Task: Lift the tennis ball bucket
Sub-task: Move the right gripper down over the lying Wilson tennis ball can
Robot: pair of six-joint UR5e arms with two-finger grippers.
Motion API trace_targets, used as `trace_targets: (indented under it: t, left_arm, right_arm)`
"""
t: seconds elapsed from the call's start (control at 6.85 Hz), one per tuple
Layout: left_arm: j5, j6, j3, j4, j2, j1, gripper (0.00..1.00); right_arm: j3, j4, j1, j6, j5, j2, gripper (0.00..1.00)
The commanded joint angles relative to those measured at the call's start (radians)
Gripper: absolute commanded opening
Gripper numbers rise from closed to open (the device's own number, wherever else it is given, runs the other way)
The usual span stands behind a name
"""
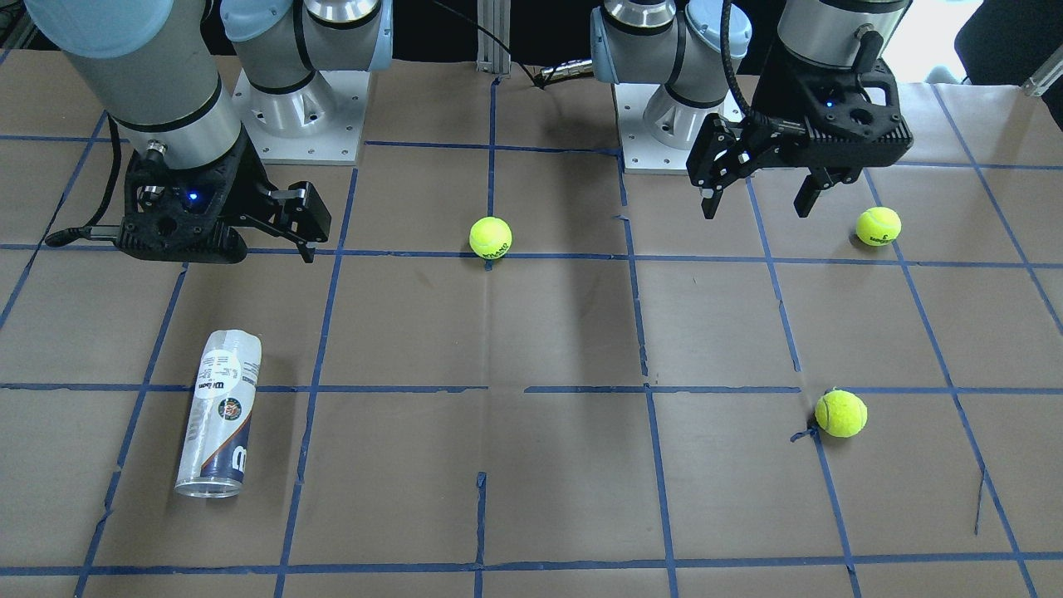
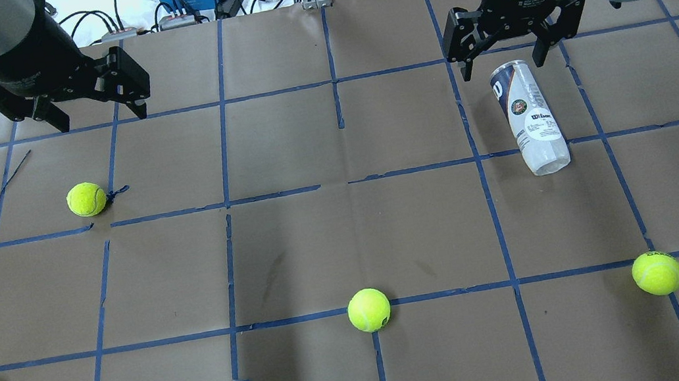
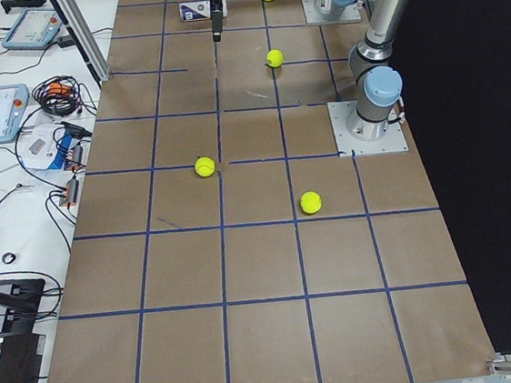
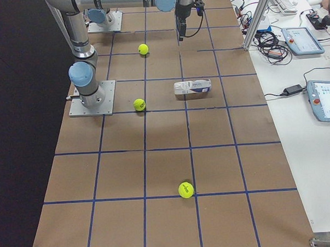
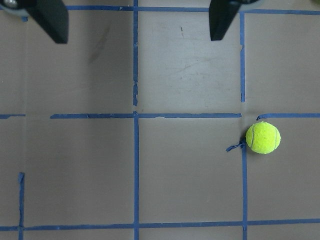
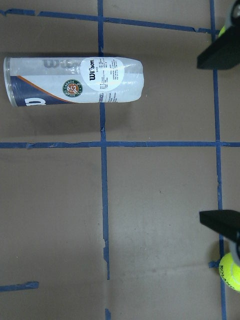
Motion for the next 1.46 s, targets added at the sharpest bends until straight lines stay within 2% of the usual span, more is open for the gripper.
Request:
trace_targets:
  t: [0.0, 0.29, 0.58, 0.73, 1.02, 1.31]
  left_arm:
    - [0.002, -0.057, -0.001, 0.001, -0.001, 0.000, 1.00]
    - [0.002, -0.067, -0.001, 0.001, -0.001, 0.000, 1.00]
    - [0.001, -0.047, -0.001, 0.001, -0.001, 0.004, 1.00]
    - [0.001, -0.030, -0.001, 0.001, -0.003, 0.005, 1.00]
    - [0.001, -0.024, -0.001, 0.000, -0.005, 0.005, 1.00]
    - [-0.002, -0.024, -0.001, 0.001, -0.006, 0.005, 1.00]
  right_arm:
    - [0.002, 0.000, 0.000, 0.000, 0.001, 0.001, 1.00]
    - [0.003, -0.005, -0.006, -0.017, -0.001, 0.005, 1.00]
    - [0.006, -0.005, -0.099, -0.079, 0.002, 0.016, 1.00]
    - [0.002, -0.014, -0.136, -0.140, 0.004, 0.066, 1.00]
    - [0.037, -0.121, -0.150, -0.169, -0.009, 0.149, 1.00]
    - [0.121, -0.283, -0.191, -0.175, -0.007, 0.221, 1.00]
